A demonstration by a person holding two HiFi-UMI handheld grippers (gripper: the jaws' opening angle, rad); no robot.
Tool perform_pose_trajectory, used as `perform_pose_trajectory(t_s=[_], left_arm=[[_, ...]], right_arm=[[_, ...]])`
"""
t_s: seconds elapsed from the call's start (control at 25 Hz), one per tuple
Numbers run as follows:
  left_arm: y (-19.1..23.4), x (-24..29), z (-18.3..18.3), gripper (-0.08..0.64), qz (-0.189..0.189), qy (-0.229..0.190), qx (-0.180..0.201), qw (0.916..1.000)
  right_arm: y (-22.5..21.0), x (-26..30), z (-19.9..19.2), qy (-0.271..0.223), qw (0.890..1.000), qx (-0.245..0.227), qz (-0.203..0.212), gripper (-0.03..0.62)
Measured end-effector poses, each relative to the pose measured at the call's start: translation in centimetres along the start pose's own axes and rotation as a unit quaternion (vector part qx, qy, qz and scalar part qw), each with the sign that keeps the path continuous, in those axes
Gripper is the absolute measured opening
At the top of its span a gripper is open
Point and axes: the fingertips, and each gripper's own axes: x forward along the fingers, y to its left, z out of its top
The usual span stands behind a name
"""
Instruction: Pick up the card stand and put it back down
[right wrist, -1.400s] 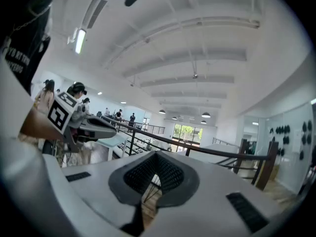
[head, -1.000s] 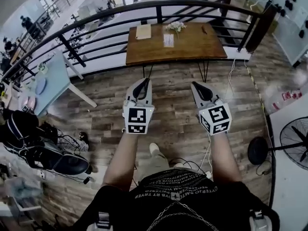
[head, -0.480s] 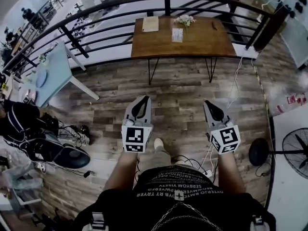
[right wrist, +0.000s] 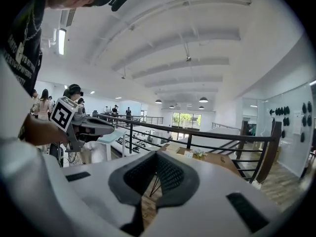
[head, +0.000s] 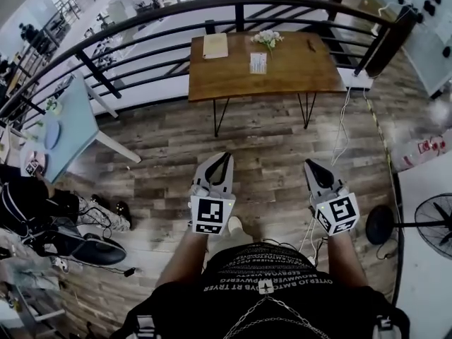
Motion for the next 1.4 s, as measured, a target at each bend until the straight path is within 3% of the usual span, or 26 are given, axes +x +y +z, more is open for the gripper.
perform_pose_trajectory(t_s=[0.4,0.76,0.92,1.12,1.4], left_arm=[[6.4,3.7,-0.3,0.034,-0.013,0.002,0.001,0.9999],[9.1,5.7,-2.3,0.034,-0.043,0.001,-0.004,0.9991],[9.6,5.9,-1.9,0.034,-0.054,-0.014,-0.014,0.9983],[9.1,5.5,-2.6,0.034,-0.071,-0.011,-0.013,0.9973],[9.8,4.8,-2.1,0.034,-0.053,-0.018,-0.027,0.9981]], right_arm=[[-0.6,6.5,2.3,0.008,1.0,0.017,-0.013,0.014],[3.3,11.5,2.3,0.012,1.0,0.025,-0.002,0.014],[4.1,11.5,2.7,0.02,1.0,0.015,-0.008,0.014],[3.3,10.8,2.3,0.029,0.998,0.035,-0.031,0.014],[3.2,10.4,2.7,0.024,0.999,0.029,-0.025,0.014]])
